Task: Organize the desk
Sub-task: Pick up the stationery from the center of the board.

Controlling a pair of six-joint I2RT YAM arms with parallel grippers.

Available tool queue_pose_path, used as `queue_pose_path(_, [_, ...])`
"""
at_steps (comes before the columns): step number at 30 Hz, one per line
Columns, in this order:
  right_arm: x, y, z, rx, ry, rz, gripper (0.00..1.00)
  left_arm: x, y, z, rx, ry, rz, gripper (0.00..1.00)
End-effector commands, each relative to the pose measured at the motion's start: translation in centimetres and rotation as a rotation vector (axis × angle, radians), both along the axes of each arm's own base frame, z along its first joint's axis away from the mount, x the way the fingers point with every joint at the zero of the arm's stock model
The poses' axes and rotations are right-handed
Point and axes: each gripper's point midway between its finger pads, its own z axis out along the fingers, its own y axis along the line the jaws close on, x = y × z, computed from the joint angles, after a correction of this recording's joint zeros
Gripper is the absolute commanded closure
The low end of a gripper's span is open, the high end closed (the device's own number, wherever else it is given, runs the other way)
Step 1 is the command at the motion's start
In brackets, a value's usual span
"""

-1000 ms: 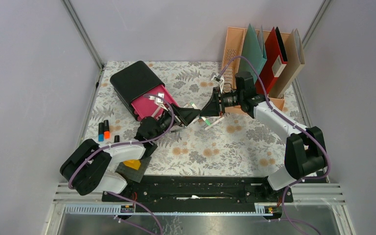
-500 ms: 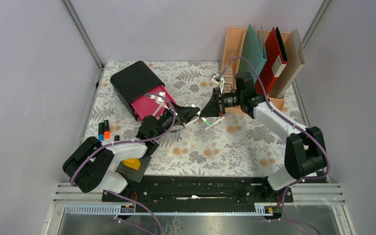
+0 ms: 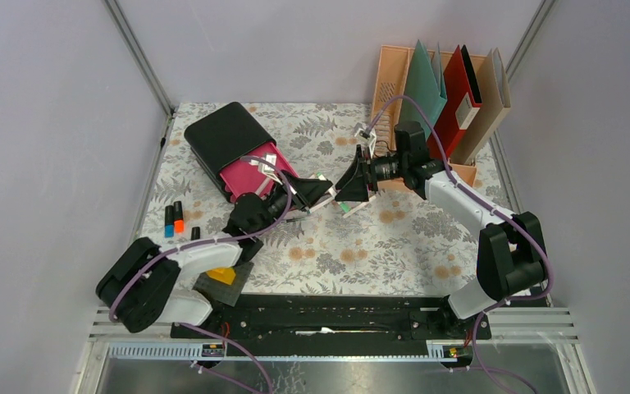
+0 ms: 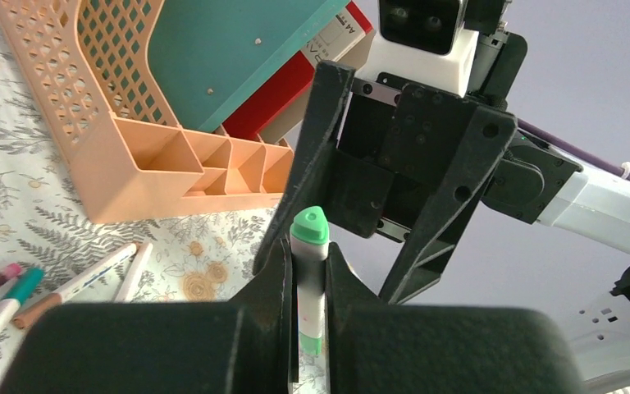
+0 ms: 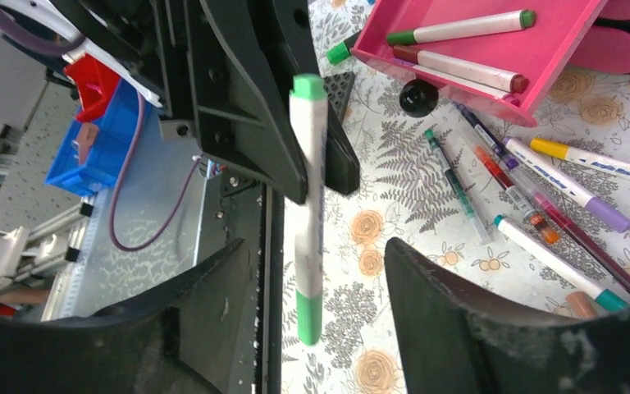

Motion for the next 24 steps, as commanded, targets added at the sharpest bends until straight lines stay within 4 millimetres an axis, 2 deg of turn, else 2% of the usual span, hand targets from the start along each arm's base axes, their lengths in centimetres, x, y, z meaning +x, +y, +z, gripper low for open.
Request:
queue_pose_path(1, [-0.6,-0.3,0.5,-0.005,-0.088,0.026,0.27,0.2,1.2,2.6,0.074,-0.1,0.074,1.0])
queue_pose_path(2, [-0.7,-0.4,0.4,-0.014,-0.098,0.03,0.23,0.6,1.7,1.8,0.13,-0.082,0.1,1.0])
queue_pose_path(7, [-0.9,-0.8,0.3,-0.038,-0.144,0.045,0.17,1.7,4.5,0.5,0.381,-0.087,0.217,1.0])
queue_pose_path(16, [-1.1,-1.0,-0.1,-0.054,-0.17,0.058,0.16,3.9,10.3,1.5,0.901,-0.132,0.378,1.0])
queue_pose_path(24, [-1.2,-1.1,-0.1,-0.057,-0.181,0.062,0.15,6.4,15.2,1.9,1.199,-0.064,0.587,1.0])
